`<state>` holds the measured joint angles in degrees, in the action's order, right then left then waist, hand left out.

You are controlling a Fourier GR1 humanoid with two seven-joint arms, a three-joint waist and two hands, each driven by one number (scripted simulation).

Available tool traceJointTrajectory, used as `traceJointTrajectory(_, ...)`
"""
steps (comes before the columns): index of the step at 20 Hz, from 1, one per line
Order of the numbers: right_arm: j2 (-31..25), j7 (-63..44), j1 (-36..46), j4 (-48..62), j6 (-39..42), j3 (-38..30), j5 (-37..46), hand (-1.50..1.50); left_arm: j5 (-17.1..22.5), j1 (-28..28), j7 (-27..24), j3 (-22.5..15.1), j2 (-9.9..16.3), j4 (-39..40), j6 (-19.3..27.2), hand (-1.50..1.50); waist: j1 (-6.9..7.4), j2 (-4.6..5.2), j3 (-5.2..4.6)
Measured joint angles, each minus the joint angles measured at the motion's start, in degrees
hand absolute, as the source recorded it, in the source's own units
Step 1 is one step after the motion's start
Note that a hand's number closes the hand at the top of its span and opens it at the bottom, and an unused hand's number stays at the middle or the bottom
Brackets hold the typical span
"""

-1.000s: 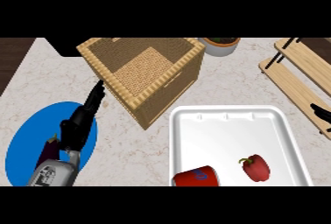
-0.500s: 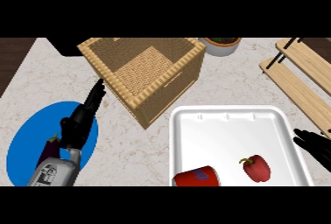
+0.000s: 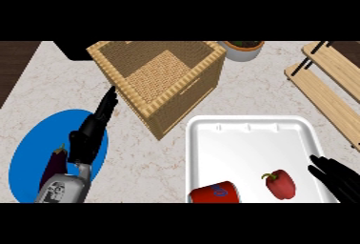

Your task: Pick the bell pepper from the tray and place it in the tiered shelf

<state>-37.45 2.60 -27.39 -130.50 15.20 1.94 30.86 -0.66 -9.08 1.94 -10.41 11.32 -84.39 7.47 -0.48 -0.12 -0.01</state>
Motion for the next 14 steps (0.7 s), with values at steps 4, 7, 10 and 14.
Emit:
traceJointTrajectory(4, 3.99, -0.58, 0.49, -0.14, 0.8, 1.26, 4.04, -1.5, -0.48, -0.87, -0.75, 1.58, -0.43, 1.54, -1.07, 0.0, 0.09, 0.04, 0.0)
traceJointTrajectory(7, 6.4, 0.09, -0.28, -0.6, 1.74, 1.44, 6.16, -1.5, -0.99, -1.5, -1.23, 2.56, -0.87, 2.33, -1.79, 0.0, 0.1, -0.01, 0.02)
traceJointTrajectory(10, 8.22, 1.82, -0.84, 0.56, 2.27, 0.95, 7.86, -1.5, -1.6, -0.06, -0.98, 2.77, -1.09, 1.03, -2.37, 0.0, 0.15, 0.01, 0.02)
traceJointTrajectory(14, 11.14, 2.75, -0.97, 1.87, 2.0, 2.6, 11.75, -1.5, -2.2, -1.29, -1.83, 3.77, -2.08, 3.06, -2.75, 0.0, 0.12, 0.01, 0.03)
